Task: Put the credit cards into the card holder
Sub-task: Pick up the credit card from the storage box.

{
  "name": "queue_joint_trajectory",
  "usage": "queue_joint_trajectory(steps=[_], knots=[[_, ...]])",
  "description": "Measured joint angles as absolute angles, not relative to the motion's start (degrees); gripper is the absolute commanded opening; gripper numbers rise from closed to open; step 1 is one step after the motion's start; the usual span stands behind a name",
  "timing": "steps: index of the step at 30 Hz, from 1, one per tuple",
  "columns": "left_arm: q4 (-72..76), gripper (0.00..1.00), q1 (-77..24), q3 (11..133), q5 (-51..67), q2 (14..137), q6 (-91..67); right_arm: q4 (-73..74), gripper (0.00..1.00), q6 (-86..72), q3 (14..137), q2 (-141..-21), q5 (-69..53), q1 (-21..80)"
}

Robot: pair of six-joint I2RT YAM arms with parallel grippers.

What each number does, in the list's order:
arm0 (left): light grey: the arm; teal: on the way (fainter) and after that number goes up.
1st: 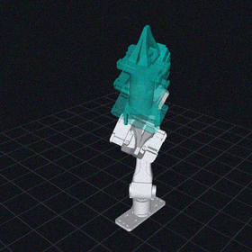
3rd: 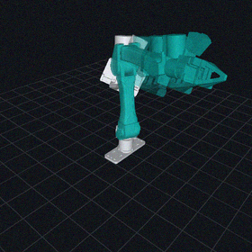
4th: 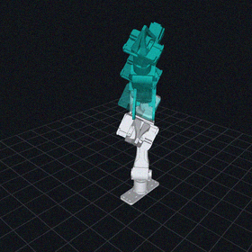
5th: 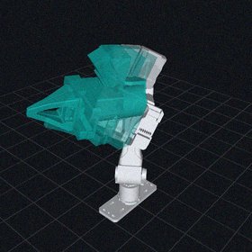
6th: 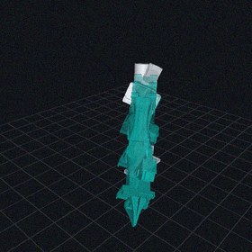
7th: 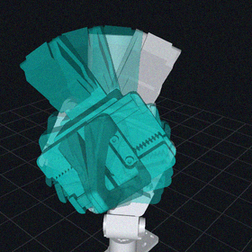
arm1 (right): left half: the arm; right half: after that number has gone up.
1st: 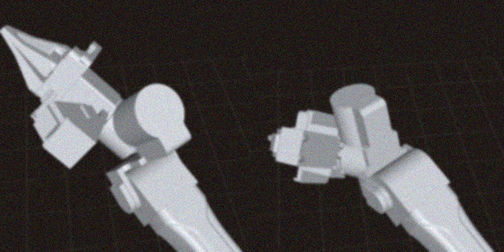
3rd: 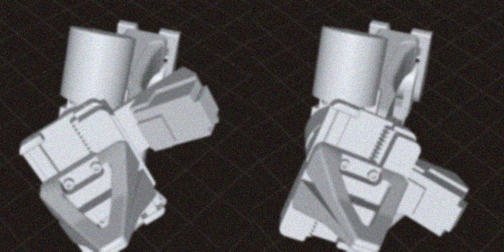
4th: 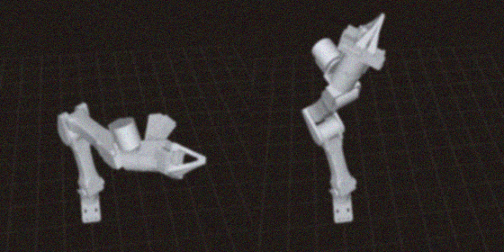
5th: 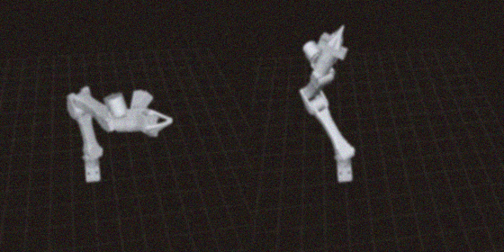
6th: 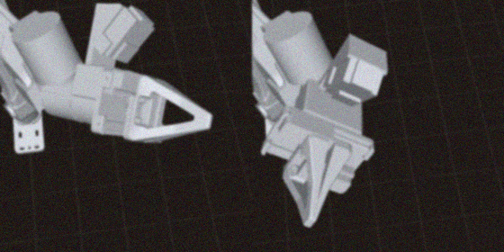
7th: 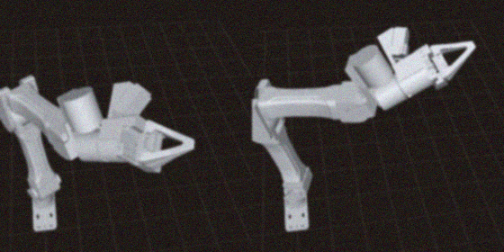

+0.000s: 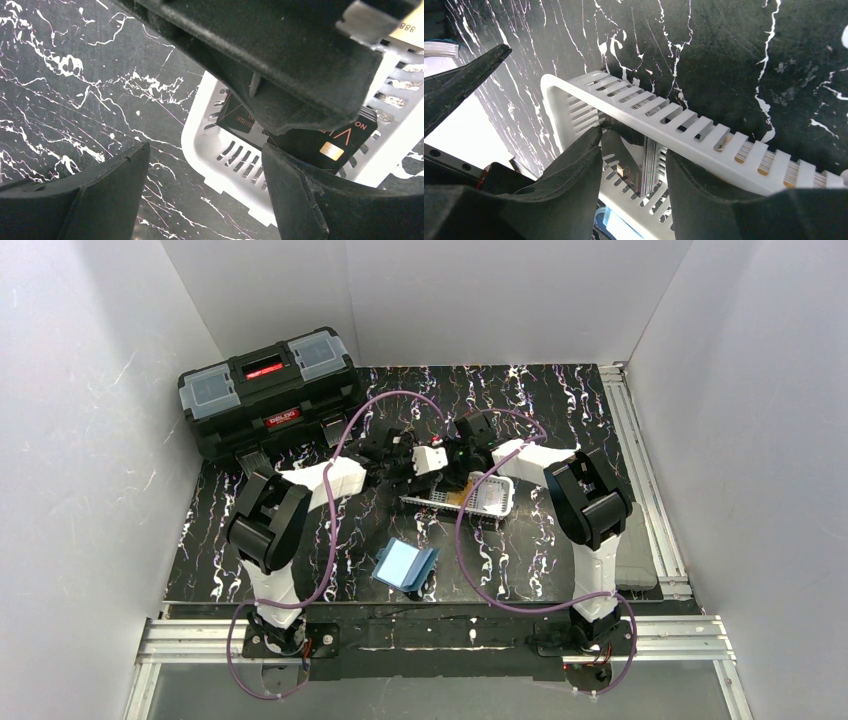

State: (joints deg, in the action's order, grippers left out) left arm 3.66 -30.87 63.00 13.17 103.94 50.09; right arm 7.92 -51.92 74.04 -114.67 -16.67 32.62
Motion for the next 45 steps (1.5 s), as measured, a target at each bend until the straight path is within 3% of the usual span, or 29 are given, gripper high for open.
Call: queue_joint_trajectory(steps=[45], knots=[[-0.12, 0.79, -34.22, 64.16, 11.88, 103.57, 44.91, 4.4, 0.5, -52.82, 71.37, -113.86, -20.73, 32.32]])
